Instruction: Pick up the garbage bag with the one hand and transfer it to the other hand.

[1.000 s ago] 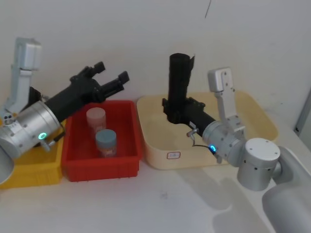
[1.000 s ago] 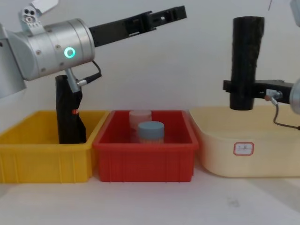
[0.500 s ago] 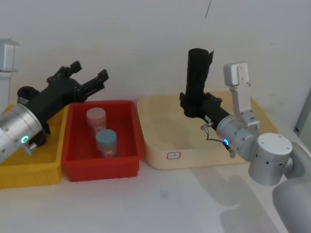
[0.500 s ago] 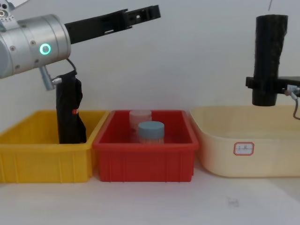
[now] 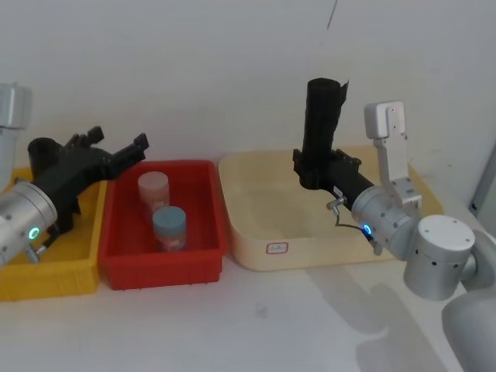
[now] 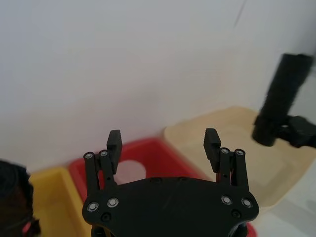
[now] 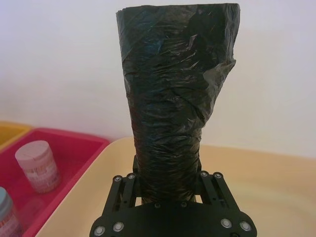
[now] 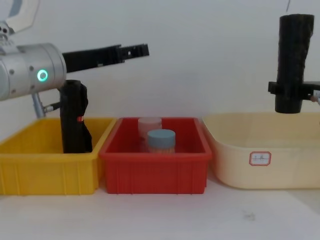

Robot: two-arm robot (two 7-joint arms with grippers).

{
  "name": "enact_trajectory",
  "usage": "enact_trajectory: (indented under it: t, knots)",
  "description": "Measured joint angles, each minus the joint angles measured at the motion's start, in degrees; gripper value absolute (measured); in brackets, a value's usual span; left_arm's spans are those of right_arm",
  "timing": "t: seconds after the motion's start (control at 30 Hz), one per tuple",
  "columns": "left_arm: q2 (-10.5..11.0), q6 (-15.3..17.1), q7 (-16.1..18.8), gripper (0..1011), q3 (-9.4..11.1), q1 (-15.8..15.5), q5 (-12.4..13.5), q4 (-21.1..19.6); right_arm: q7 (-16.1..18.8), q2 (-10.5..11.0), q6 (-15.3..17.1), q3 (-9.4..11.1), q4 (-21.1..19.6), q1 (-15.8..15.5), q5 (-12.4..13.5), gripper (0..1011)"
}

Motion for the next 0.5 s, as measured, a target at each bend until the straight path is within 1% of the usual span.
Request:
enact_trajectory:
  t: [0.23, 0.3, 0.33, 0.37, 0.43, 0.47, 0.5]
  knots:
    - [-1.49, 1.39, 0.43, 1001, 0.82, -2.72, 0.70, 6.30, 0.12, 0.14, 0.35, 0.23, -0.75, -0.76, -0.13, 538]
    - [-2.01, 1.61, 0.27, 1002, 1.11, -3.67, 0.94, 8.37, 0.16, 0.17, 0.40, 0.29, -0.95, -0.94, -0.17, 576]
    - [-2.29, 1.72, 0.16, 1002, 1.25, -4.17, 1.08, 9.50, 0.16, 0.17, 0.40, 0.29, -0.95, -0.94, -0.17, 613]
    - [-2.41, 1.78, 0.10, 1002, 1.31, -4.40, 1.15, 10.02, 0.19, 0.18, 0.47, 0.32, -1.06, -1.04, -0.19, 651]
    - [-2.78, 1.90, -0.06, 1002, 1.50, -5.04, 1.31, 11.38, 0.22, 0.20, 0.53, 0.35, -1.13, -1.13, -0.21, 688]
    - [-2.78, 1.90, -0.06, 1002, 1.50, -5.04, 1.31, 11.38, 0.24, 0.21, 0.57, 0.37, -1.20, -1.21, -0.23, 719]
    - [-2.97, 1.97, -0.15, 1002, 1.58, -5.36, 1.39, 12.13, 0.25, 0.21, 0.60, 0.39, -1.26, -1.27, -0.24, 771]
